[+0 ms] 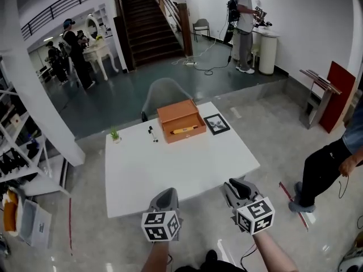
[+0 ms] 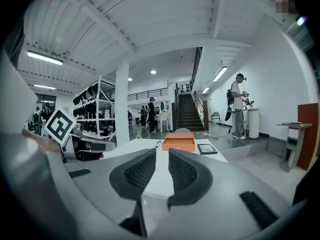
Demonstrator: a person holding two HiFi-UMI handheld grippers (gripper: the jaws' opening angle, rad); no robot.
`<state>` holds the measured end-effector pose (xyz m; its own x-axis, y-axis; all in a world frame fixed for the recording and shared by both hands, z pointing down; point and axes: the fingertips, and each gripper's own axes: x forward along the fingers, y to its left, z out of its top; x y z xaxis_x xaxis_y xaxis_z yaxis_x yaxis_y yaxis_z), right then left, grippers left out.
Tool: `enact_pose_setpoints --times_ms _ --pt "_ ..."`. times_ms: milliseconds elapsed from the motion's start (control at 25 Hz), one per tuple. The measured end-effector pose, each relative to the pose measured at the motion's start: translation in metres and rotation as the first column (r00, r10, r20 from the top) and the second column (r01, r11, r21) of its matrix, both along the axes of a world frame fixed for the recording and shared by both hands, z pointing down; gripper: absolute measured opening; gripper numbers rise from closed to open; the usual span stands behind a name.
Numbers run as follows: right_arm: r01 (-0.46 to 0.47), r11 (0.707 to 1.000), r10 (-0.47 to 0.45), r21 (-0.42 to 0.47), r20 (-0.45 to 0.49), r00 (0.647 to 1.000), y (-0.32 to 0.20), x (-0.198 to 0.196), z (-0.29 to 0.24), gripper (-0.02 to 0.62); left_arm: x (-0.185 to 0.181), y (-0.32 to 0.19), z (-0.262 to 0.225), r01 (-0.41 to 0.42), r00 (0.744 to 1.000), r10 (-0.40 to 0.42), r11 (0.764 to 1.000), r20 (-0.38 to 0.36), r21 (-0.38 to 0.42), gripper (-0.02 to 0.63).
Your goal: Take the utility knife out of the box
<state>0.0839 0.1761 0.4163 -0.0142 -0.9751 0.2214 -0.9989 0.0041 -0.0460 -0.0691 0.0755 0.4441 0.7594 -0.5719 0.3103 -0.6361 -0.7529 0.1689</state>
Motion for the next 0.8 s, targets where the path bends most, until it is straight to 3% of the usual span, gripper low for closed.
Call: enact_pose_setpoints --times_ms 440,800 --pt "0.073 0.997 -0.074 -0.016 -0.001 0.997 -0.017 0.018 0.001 0.135 0.015 -0.007 0.003 0.035 0.999 -0.035 0.999 0.022 -0.001 0.014" --pt "0.075 0.997 -0.075 -0.030 0.005 0.997 -0.064 0.038 0.010 0.152 0.031 -0.055 0.012 0.036 0.999 -0.036 0.999 0.032 -0.006 0.014"
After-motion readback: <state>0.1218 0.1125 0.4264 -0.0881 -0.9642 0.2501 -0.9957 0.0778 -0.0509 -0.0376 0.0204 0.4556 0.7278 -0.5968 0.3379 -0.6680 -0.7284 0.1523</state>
